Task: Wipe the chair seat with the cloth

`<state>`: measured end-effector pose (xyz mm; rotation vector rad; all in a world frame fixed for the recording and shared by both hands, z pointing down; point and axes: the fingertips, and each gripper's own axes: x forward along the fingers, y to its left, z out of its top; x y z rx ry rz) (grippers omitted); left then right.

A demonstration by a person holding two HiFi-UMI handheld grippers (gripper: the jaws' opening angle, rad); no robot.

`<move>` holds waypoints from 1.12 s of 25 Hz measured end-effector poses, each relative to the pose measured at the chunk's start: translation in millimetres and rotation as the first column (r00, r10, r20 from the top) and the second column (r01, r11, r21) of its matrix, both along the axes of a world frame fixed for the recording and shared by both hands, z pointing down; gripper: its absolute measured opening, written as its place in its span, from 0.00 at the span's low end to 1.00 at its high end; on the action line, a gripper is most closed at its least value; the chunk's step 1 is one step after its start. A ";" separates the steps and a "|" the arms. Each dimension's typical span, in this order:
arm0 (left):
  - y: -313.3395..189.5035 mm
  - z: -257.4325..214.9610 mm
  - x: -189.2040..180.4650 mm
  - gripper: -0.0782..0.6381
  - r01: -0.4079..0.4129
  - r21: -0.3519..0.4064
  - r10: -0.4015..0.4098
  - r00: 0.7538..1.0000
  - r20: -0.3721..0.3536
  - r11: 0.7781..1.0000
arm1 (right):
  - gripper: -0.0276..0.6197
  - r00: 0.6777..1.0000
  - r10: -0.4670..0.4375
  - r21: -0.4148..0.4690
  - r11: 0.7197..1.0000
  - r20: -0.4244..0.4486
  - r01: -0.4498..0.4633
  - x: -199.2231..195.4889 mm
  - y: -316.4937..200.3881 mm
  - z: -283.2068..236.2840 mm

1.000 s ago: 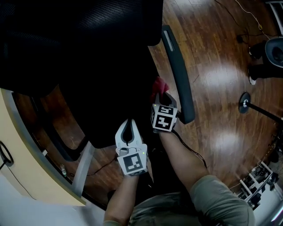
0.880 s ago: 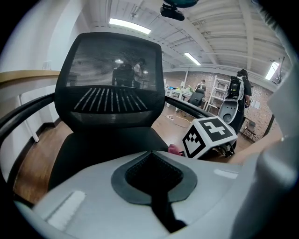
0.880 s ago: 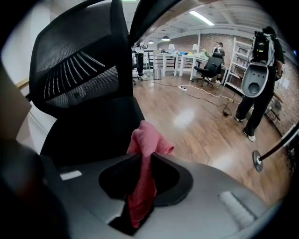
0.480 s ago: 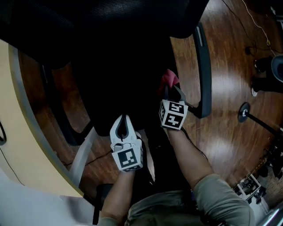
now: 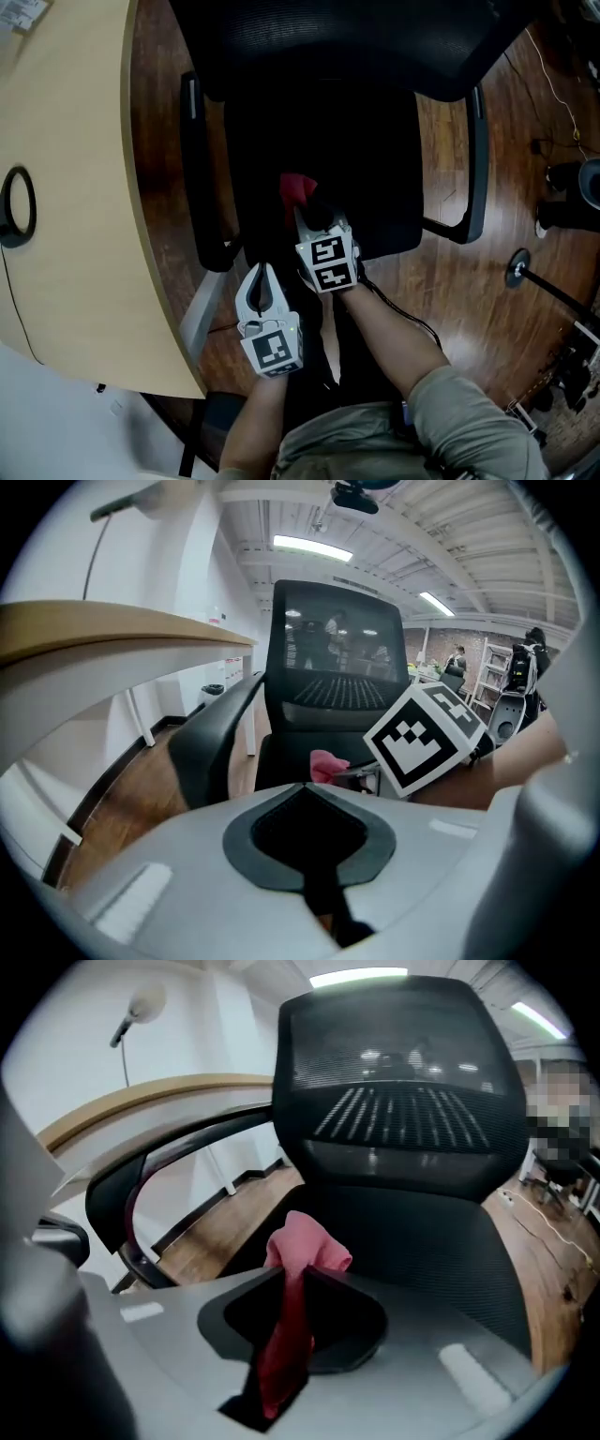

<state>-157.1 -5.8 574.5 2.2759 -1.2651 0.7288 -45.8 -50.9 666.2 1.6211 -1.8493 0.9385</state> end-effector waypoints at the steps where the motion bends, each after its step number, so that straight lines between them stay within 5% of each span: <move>1: 2.0 -0.8 -10.1 0.12 0.004 -0.005 -0.004 1.000 0.002 1.000 | 0.14 0.999 -0.040 -0.005 0.999 0.001 0.040 -19.5 -2.1 1.4; 8: 8.4 9.7 -56.9 0.12 0.071 -0.026 -0.070 0.997 0.022 0.997 | 0.14 0.972 -0.234 -0.047 0.971 0.023 0.235 -107.9 -12.5 22.5; 14: 20.0 26.7 -53.0 0.12 0.073 -0.040 -0.072 0.997 0.035 0.996 | 0.14 0.968 -0.251 -0.065 0.966 0.004 0.251 -101.1 -10.1 42.2; 18: 26.6 29.3 -25.1 0.12 0.028 -0.054 -0.026 0.999 0.038 0.998 | 0.14 0.983 -0.181 -0.086 0.980 -0.032 0.177 -53.3 1.2 47.6; 22: 27.1 20.6 30.0 0.12 -0.066 -0.042 0.066 0.998 0.011 0.997 | 0.14 0.996 -0.009 -0.121 0.993 -0.085 -0.002 32.0 19.9 43.8; 28: 42.2 7.8 115.2 0.12 -0.215 -0.023 0.214 0.976 -0.034 0.976 | 0.13 0.952 0.252 -0.149 0.949 -0.176 -0.279 160.0 75.4 37.4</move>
